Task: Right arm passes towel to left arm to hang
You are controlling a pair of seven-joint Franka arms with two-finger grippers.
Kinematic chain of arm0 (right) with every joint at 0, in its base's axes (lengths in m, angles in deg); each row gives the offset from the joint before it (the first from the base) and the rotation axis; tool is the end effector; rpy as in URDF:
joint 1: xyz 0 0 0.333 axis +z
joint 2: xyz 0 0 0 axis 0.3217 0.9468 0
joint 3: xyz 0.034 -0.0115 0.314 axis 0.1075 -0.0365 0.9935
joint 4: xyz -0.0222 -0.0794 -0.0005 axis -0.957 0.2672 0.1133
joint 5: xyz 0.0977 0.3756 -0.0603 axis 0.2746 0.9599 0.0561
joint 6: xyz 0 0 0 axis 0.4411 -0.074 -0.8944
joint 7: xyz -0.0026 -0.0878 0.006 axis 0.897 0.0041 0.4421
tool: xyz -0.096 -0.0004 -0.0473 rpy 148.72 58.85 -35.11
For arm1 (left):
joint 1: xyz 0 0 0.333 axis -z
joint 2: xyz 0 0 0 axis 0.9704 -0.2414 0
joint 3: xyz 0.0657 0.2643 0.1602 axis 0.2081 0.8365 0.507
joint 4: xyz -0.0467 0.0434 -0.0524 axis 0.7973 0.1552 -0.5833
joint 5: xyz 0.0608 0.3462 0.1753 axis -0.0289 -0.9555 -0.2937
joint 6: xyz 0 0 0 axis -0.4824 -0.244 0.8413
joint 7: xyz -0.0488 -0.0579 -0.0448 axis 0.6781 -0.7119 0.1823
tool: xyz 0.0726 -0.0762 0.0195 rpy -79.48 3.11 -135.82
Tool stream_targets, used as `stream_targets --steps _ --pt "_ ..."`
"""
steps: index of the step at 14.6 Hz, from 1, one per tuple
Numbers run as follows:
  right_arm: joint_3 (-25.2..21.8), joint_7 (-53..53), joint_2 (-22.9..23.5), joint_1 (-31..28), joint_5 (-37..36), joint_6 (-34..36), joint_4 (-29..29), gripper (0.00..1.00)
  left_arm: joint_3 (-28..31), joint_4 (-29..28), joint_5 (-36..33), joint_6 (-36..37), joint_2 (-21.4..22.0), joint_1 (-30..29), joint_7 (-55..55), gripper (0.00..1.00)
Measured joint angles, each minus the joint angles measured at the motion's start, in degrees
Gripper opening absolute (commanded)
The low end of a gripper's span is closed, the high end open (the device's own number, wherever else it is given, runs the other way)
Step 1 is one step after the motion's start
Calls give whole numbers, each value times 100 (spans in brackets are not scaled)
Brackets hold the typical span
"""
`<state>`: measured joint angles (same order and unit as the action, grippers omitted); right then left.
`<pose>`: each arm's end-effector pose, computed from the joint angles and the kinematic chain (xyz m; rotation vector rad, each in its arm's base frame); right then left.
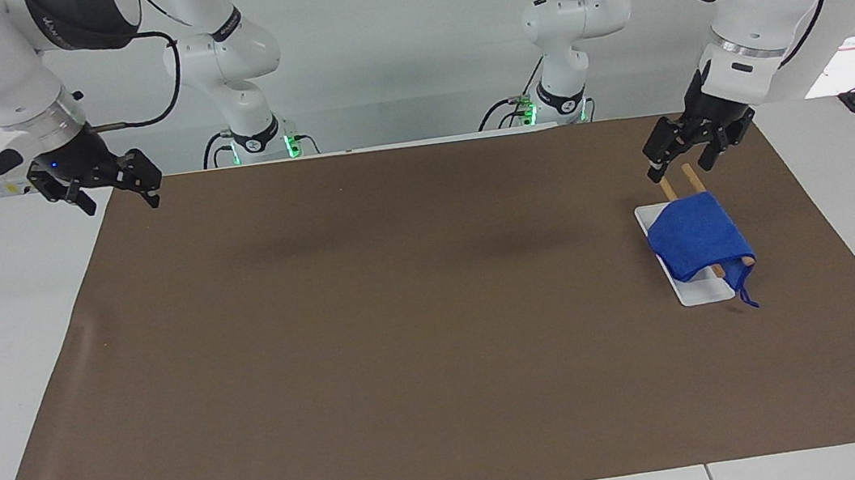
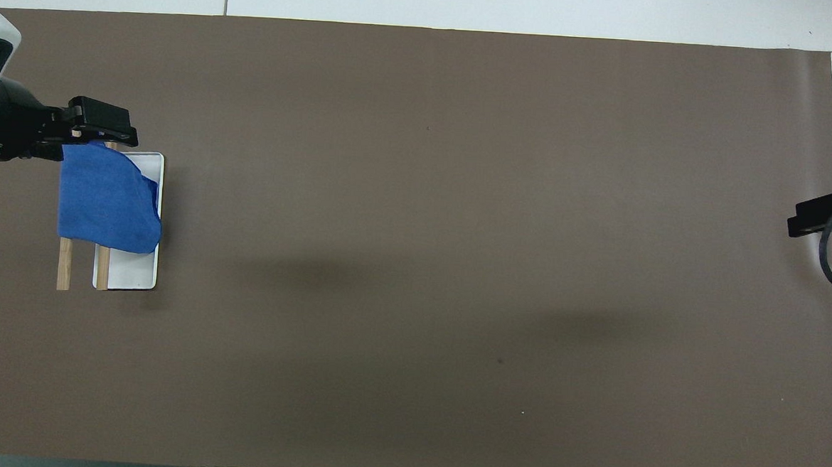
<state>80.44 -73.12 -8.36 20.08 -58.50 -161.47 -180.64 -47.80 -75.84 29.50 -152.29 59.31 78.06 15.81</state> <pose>0.5360 -0.0515 0.6094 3.1242 -0.0350 -0.1182 0.5655 -0.0805 0.6111 3.0232 0.1474 0.1369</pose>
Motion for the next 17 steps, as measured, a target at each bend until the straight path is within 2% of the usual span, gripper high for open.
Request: stream_targets --steps 4,8,17 --pt "0 0 0 0 0 0 0 100 63 454 -138 493 -233 -16 459 100" --pt "0 0 0 0 0 0 0 100 113 406 -150 726 -210 -132 798 100" --pt "0 0 0 0 0 0 0 100 130 153 -163 744 -29 -290 1213 100"
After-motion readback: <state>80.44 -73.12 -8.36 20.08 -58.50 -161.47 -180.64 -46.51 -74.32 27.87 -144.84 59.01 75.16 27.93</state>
